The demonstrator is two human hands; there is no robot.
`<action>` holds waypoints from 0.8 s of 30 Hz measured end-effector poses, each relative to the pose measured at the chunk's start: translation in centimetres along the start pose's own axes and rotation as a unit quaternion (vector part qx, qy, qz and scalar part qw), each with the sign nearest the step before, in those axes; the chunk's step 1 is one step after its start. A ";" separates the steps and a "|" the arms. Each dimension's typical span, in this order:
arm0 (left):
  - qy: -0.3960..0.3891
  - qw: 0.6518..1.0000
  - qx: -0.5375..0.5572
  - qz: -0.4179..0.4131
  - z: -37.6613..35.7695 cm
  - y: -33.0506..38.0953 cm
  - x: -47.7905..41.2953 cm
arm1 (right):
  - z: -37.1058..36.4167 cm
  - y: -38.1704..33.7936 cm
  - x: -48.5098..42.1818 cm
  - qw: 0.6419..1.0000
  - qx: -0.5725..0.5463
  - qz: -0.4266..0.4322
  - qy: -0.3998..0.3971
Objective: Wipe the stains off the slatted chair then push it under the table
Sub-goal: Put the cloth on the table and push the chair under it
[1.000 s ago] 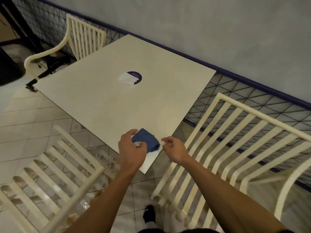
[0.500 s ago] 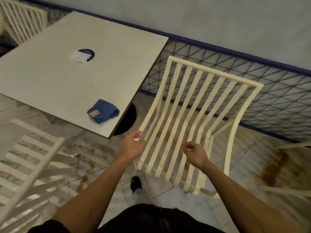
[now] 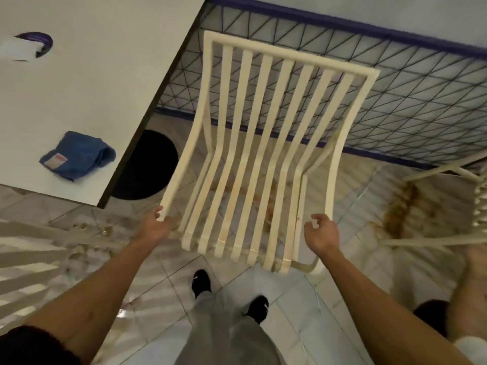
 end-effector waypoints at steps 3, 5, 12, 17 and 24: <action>0.011 0.998 -0.060 -0.014 -0.9 -0.3 -2.3 | -0.3 2.3 -1.9 0.997 0.008 -0.070 0.038; 0.017 0.994 -0.106 -0.021 -1.5 -0.4 -3.2 | -1.1 3.8 -2.5 0.993 0.005 -0.110 0.044; 0.074 0.954 -0.290 -0.021 -1.2 -1.4 -7.6 | -3.7 7.0 -3.1 0.986 -0.043 -0.141 0.080; 0.107 0.932 -0.343 -0.040 -0.9 -1.4 -9.0 | -3.1 7.2 -2.6 0.985 -0.007 -0.159 0.062; 0.133 0.920 -0.366 -0.046 2.2 1.4 -12.3 | -6.1 6.1 -1.7 0.984 -0.031 -0.178 0.006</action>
Point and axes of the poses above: each hand's wrist, its own x-axis away from the middle knuckle, its own z-axis out of the back of the hand, y = z × x, the point moved 3 cm from there along -x, towards the middle knuckle, and after that the axes turned 10 degrees about -y, right-handed, at the moved point
